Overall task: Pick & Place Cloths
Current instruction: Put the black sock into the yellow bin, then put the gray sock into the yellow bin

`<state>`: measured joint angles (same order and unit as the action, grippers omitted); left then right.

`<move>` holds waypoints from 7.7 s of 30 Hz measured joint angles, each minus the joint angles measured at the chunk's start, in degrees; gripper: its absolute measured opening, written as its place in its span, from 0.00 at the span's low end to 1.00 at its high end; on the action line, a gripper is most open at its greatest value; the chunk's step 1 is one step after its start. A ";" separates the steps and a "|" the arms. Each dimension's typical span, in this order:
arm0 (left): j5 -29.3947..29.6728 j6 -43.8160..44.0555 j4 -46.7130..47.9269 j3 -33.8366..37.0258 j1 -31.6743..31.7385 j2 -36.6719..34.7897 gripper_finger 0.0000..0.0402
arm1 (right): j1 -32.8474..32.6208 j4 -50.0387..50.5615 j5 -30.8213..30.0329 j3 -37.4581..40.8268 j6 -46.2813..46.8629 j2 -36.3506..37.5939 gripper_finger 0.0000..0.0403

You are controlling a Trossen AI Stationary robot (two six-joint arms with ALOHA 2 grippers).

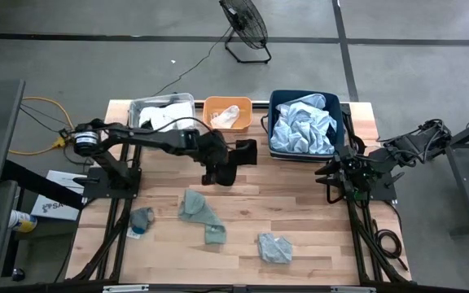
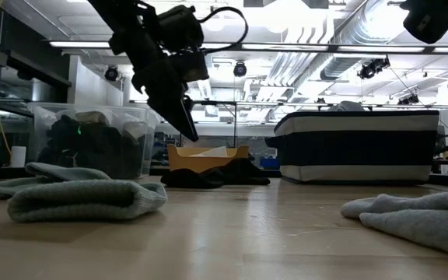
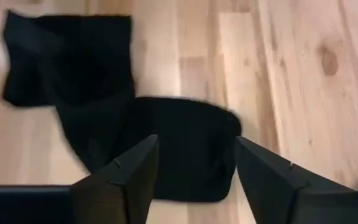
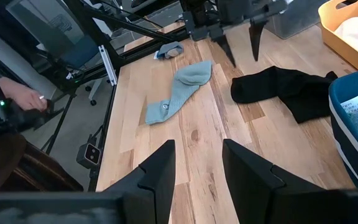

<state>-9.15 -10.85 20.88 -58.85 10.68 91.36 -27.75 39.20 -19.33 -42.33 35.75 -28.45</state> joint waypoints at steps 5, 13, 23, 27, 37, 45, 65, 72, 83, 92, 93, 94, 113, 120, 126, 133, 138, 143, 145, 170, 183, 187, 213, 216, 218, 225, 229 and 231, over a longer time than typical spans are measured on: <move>0.53 -0.09 -4.27 0.00 -0.75 3.22 0.57 | 0.00 0.00 0.00 0.00 0.00 -0.01 0.31; 9.51 -2.46 -9.80 0.00 -0.95 6.92 0.65 | 0.00 0.02 0.00 0.00 0.00 -0.02 0.31; 15.79 -2.39 -13.05 -1.44 0.05 13.57 0.75 | 0.00 0.00 0.00 0.00 0.00 0.00 0.31; 15.69 -2.22 -13.71 -3.21 0.64 16.08 0.75 | 0.00 0.00 0.00 0.00 0.00 0.00 0.31; 11.10 -1.98 -11.99 -4.10 0.98 17.43 0.61 | 0.00 0.00 0.02 0.00 0.00 -0.01 0.31; 10.32 0.31 -9.59 -2.04 0.92 17.32 0.25 | 0.00 0.00 0.01 0.00 0.00 -0.02 0.31; 10.33 5.07 -1.71 -4.92 3.29 4.34 0.00 | 0.00 0.00 0.00 0.00 0.00 0.00 0.31; 14.44 3.09 3.49 -11.82 5.30 -0.20 0.00 | 0.00 -0.07 0.00 0.00 0.00 0.00 0.31; 17.76 -0.75 10.68 -25.24 7.84 -0.80 0.00 | 0.00 -0.07 0.00 0.00 0.00 -0.02 0.31; 21.94 -1.08 16.60 -33.68 7.82 -0.86 0.00 | 0.00 -0.04 0.00 0.00 0.00 0.00 0.31; 22.60 -1.12 17.12 -34.44 7.82 -0.86 0.00 | 0.00 -0.04 0.02 0.00 0.00 -0.02 0.31; 23.66 -1.14 17.56 -35.06 7.82 -0.86 0.00 | 0.00 -0.03 0.00 0.00 0.00 0.00 0.31; 36.75 2.79 23.79 -37.88 15.06 -0.22 0.00 | 0.00 0.00 0.00 0.00 0.00 -0.02 0.31; 33.35 4.14 23.13 -37.97 16.33 1.94 0.00 | 0.00 0.00 0.00 0.00 0.00 -0.02 0.31; 30.91 4.98 22.77 -37.88 17.82 6.00 0.00 | 0.00 0.00 0.00 0.00 0.00 0.00 0.31; 27.48 5.20 22.14 -37.86 18.95 11.27 0.00 | 0.00 0.00 0.00 0.00 0.00 0.00 0.31; 16.64 5.52 22.48 -37.84 19.39 14.65 0.00 | 0.00 0.00 0.00 0.00 0.00 0.00 0.31; 0.89 4.97 25.60 -37.83 19.31 15.75 0.00 | 0.00 0.00 0.00 0.00 0.00 0.00 0.31; -2.92 4.16 26.86 -37.83 19.11 15.73 0.00 | 0.00 0.00 0.00 0.00 0.00 -0.02 0.31; -7.57 8.75 33.35 -37.82 21.72 11.97 0.00 | 0.00 0.00 0.00 0.00 0.00 -0.01 0.31; 13.40 10.91 23.27 -37.96 24.13 14.95 0.00 | 0.00 0.00 0.01 0.00 0.00 -0.02 0.31; 14.76 9.53 22.34 -37.77 24.63 17.64 0.00 | 0.00 -0.02 0.00 0.00 0.00 -0.02 0.31; 19.33 1.74 22.94 -37.79 24.57 21.84 0.38 | 0.00 -0.07 0.00 0.00 0.00 -0.02 0.31; 19.31 1.62 22.96 -37.79 24.57 20.20 0.50 | 0.00 -0.07 0.00 0.00 0.00 -0.01 0.31; 19.30 2.05 22.87 -37.79 24.57 18.98 0.57 | 0.00 -0.07 0.00 0.00 0.00 0.00 0.31; 18.63 6.01 18.62 -37.81 24.55 17.84 0.61 | 0.00 -0.07 0.00 0.00 0.00 -0.01 0.31; 18.54 9.17 16.56 -37.87 24.55 19.83 0.50 | 0.00 -0.07 0.00 0.00 0.00 0.00 0.31; 18.53 11.25 15.57 -37.83 24.46 20.87 0.42 | 0.00 -0.06 0.02 0.00 0.00 -0.02 0.31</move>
<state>9.38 0.40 36.45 -96.68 35.14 112.22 -27.75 39.14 -19.31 -42.33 35.75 -28.47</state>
